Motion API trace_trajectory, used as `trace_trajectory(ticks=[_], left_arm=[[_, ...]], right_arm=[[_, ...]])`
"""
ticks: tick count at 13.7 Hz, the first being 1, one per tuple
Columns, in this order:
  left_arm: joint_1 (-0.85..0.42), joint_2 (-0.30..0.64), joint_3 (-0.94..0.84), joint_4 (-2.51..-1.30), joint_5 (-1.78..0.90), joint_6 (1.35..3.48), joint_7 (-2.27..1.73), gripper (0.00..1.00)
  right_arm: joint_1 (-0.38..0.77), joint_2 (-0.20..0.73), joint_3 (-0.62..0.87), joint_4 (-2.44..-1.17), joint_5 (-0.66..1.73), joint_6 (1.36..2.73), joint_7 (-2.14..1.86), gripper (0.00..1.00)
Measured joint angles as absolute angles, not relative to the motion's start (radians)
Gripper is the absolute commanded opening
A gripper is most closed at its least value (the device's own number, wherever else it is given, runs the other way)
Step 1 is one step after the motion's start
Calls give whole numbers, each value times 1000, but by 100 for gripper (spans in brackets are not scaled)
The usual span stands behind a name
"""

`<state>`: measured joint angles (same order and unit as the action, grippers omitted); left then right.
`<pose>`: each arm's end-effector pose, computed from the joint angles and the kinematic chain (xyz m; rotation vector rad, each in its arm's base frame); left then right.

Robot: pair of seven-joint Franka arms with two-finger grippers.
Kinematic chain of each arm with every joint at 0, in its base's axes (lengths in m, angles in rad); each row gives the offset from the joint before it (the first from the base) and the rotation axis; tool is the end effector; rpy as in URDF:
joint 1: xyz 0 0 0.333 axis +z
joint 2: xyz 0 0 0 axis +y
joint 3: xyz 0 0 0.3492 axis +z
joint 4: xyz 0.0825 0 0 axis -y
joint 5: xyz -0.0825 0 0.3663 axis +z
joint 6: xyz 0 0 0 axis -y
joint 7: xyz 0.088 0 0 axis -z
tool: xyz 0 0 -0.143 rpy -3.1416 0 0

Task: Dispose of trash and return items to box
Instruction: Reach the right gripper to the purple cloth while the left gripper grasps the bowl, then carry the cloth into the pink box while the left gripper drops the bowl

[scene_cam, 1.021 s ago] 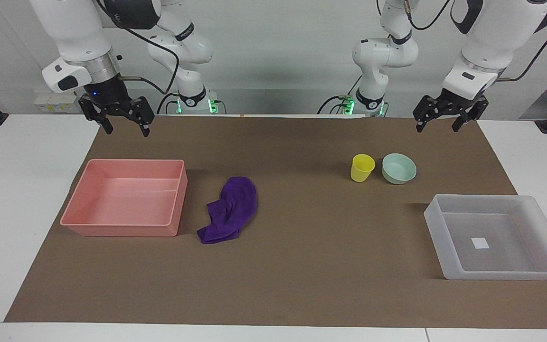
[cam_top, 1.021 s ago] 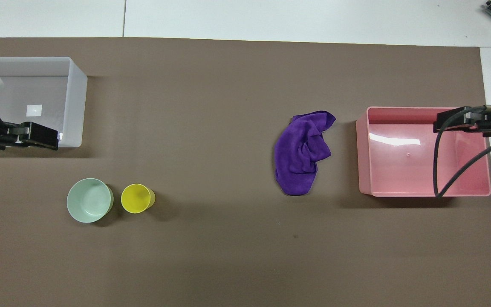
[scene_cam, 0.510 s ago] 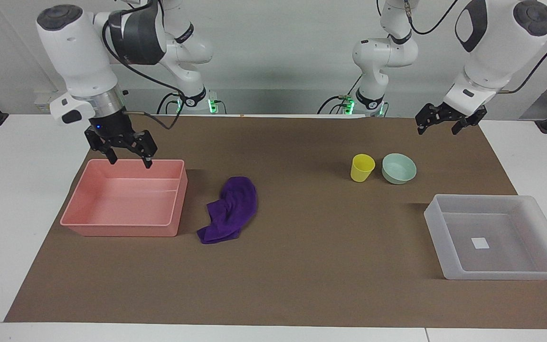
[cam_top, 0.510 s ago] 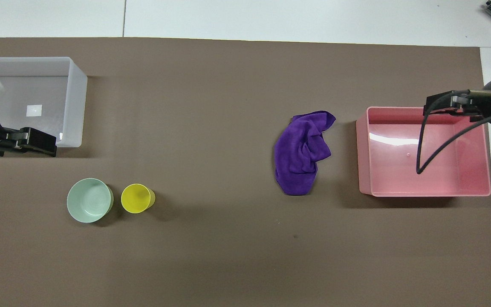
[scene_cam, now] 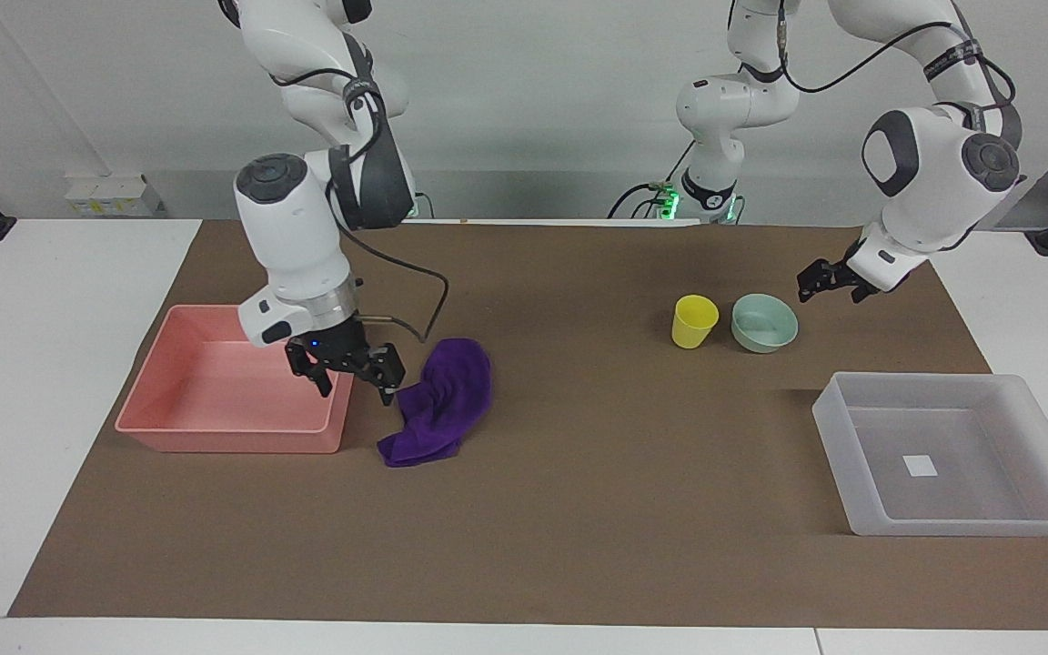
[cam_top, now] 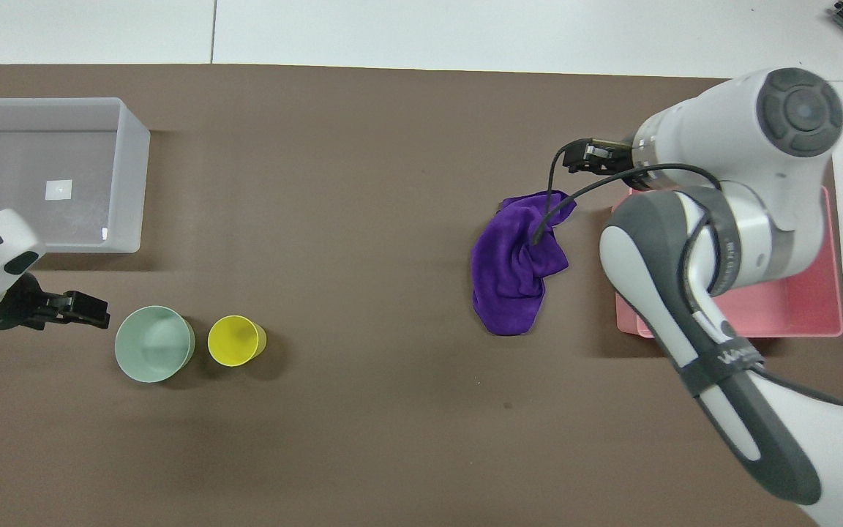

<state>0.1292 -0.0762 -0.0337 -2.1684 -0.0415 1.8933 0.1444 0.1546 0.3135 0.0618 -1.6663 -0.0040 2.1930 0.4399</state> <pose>0.4707 0.0404 0.4190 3.0680 -0.0483 -0.2975 0.6566 0.1397 0.4490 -3.0240 0.3440 -0.3017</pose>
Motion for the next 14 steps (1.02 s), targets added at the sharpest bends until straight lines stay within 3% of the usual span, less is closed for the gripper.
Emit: trace_trajectory(ticks=[3,4,5,6,7,8,9,10,11,12,14], left_arm=[[137,-81,-39,-2310,-66,2054,152,100],[136,-81,-45,-2348,-69,2094,152,91],[136,-81,-46,-2369,-70,2112,152,72],[136,-81,-47,-2383,-70,2122,152,46],[135,-78,-48,-2392,-70,2126,152,33],[133,-73,-50,-2398,-71,2127,152,29],[132,-66,-51,-2401,-71,2127,152,24],[132,-58,-51,-2402,-71,2127,152,18],[132,-49,-51,-2402,-71,2127,152,8],[132,-42,-51,-2401,-71,2128,152,0],[132,-40,-50,-2400,-73,2122,152,0]], right_arm=[[204,372,62,-1703,-6,2283,479,100],[220,393,62,-1732,-8,2324,479,100],[236,411,62,-1760,-14,2368,480,100],[251,428,62,-1792,-25,2416,482,100],[260,439,61,-1822,-39,2456,483,100],[264,444,61,-1852,-70,2490,483,100],[265,443,61,-1885,-108,2522,484,71],[265,442,61,-1914,-131,2553,484,29],[265,441,60,-1935,-145,2579,484,0],[265,434,60,-1944,-148,2593,484,0],[266,416,60,-1952,-149,2592,484,0]])
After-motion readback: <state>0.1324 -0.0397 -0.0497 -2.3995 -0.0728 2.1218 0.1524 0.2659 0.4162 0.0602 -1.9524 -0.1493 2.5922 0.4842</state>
